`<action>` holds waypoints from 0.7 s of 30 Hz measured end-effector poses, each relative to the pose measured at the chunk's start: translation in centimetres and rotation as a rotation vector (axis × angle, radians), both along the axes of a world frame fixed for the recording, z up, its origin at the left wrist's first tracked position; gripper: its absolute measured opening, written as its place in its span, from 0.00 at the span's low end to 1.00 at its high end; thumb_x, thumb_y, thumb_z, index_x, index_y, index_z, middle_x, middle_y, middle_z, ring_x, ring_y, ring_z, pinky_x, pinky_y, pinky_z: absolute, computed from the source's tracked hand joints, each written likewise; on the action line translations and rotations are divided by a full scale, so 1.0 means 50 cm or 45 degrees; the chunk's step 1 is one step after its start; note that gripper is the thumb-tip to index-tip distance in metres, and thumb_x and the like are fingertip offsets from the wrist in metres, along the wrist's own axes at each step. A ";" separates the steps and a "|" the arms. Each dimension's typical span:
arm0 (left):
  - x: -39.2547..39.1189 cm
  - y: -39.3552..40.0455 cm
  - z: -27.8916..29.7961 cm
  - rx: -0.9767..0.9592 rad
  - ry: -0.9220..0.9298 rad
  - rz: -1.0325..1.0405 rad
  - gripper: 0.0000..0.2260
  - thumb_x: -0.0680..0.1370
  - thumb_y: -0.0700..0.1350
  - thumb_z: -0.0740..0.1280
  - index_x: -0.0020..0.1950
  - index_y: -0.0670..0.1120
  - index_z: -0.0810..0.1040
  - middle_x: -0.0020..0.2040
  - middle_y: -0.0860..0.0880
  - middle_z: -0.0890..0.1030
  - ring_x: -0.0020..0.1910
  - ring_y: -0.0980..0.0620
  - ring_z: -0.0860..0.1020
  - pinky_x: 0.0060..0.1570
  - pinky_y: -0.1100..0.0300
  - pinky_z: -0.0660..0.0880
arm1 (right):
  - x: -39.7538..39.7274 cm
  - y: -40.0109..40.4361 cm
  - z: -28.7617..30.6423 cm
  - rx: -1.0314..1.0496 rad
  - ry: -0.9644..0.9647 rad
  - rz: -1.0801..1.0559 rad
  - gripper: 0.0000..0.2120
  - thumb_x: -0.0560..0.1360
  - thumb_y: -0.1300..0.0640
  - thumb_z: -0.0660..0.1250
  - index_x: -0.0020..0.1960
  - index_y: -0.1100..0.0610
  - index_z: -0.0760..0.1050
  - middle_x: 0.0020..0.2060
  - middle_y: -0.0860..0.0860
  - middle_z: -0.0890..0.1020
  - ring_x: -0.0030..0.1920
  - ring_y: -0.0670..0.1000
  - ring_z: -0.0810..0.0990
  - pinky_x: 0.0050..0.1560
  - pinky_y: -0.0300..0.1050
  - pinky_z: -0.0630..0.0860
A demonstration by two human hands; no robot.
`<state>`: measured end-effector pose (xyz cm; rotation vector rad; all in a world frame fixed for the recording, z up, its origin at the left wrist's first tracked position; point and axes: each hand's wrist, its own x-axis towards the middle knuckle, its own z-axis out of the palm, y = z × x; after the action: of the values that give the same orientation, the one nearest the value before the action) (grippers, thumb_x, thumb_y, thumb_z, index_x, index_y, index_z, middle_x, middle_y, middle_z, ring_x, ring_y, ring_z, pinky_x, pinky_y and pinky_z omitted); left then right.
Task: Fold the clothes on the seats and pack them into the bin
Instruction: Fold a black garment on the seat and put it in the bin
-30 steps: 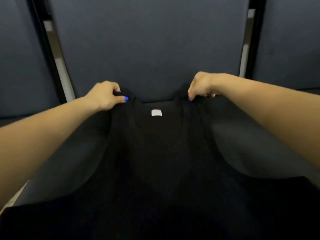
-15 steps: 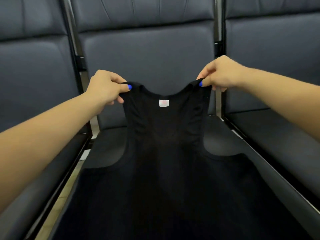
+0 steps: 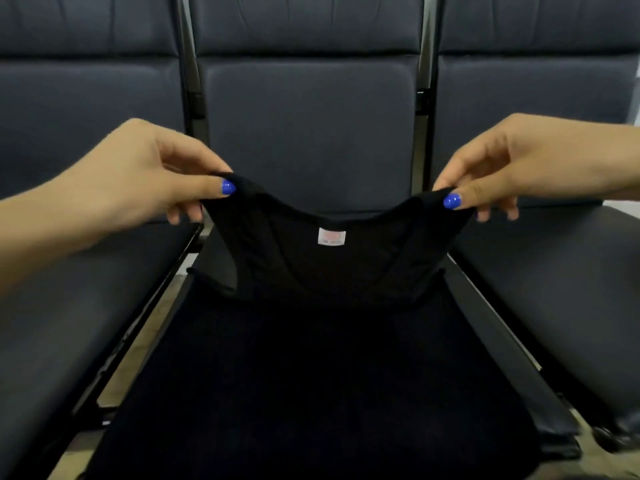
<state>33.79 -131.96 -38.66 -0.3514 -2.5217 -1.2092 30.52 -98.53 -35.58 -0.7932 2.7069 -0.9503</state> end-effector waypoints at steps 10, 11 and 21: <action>0.138 -0.027 -0.162 -0.062 -0.669 -0.286 0.30 0.43 0.74 0.73 0.35 0.56 0.84 0.25 0.41 0.79 0.18 0.50 0.75 0.21 0.68 0.71 | 0.108 0.000 -0.187 0.361 -0.512 0.242 0.04 0.71 0.55 0.72 0.39 0.46 0.80 0.38 0.47 0.83 0.32 0.40 0.78 0.31 0.36 0.74; 0.145 -0.026 -0.176 -0.093 -0.783 -0.354 0.26 0.48 0.72 0.74 0.35 0.56 0.83 0.26 0.43 0.80 0.19 0.50 0.76 0.22 0.68 0.72 | 0.117 -0.008 -0.204 0.437 -0.579 0.285 0.06 0.73 0.56 0.71 0.41 0.46 0.78 0.41 0.48 0.83 0.33 0.40 0.78 0.33 0.35 0.74; -0.045 -0.063 -0.228 -0.454 -0.873 0.075 0.13 0.76 0.56 0.66 0.48 0.47 0.80 0.43 0.49 0.81 0.39 0.53 0.79 0.35 0.62 0.73 | 0.079 -0.145 -0.224 0.836 -0.719 0.452 0.18 0.79 0.48 0.61 0.67 0.51 0.68 0.50 0.47 0.78 0.43 0.43 0.75 0.43 0.36 0.74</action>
<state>31.56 -135.08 -50.07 0.0876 -3.3159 -0.9618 34.45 -105.79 -46.75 -0.6880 2.0735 -0.1364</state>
